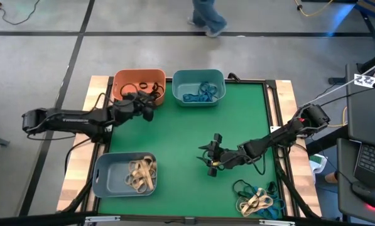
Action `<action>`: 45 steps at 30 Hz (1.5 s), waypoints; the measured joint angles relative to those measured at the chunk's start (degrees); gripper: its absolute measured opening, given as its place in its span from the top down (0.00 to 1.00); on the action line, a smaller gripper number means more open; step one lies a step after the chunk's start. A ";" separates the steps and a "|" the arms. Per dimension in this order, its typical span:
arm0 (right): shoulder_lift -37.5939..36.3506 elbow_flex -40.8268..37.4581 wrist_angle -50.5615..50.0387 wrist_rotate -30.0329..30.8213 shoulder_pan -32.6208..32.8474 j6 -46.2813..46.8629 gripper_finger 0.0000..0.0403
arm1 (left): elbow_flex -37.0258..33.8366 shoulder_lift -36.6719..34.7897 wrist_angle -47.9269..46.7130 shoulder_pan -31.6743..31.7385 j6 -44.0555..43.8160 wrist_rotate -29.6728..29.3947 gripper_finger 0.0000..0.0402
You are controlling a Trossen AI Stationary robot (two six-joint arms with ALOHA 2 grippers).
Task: Sort rubber bands into baskets
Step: Put the black rubber band into the orange bin
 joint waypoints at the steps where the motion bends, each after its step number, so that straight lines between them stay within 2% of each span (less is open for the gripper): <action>1: 0.00 0.00 0.00 0.00 0.00 0.00 0.51 | 0.89 -0.54 -1.30 0.45 1.23 -0.97 0.99; 6: 0.00 0.00 -0.05 0.00 0.00 0.05 0.51 | 4.17 -2.82 -6.07 3.69 7.02 -4.87 0.99; 14: 0.00 0.00 -0.51 0.02 -0.01 0.11 0.51 | 4.75 -3.89 -6.68 9.46 15.85 -12.43 0.99; 19: 0.00 0.00 -0.55 0.02 -0.01 0.11 0.51 | 4.75 -3.87 -6.76 13.75 16.45 -12.83 0.98; 23: 0.00 0.00 -0.53 0.02 0.00 0.11 0.51 | 4.75 -3.85 -8.09 15.69 15.81 -8.35 0.95; 28: 0.00 0.00 -0.51 0.02 0.00 0.11 0.51 | 5.18 -3.85 -12.90 16.43 15.51 -2.34 0.78; 33: 0.00 0.00 -0.49 0.02 -0.01 0.11 0.51 | 13.78 -3.82 -32.67 16.03 13.81 10.23 0.64; 38: 0.00 0.00 -0.49 0.02 0.00 0.11 0.51 | 23.36 -3.85 -49.41 14.60 8.72 15.90 0.61; 41: 0.00 0.00 -0.44 -0.04 -0.01 0.58 0.51 | 26.24 -3.85 -51.36 12.08 7.87 20.94 0.61; 45: 0.00 0.00 -0.37 -0.20 -0.02 0.62 0.51 | 27.05 -3.85 -45.29 6.74 7.02 26.46 0.63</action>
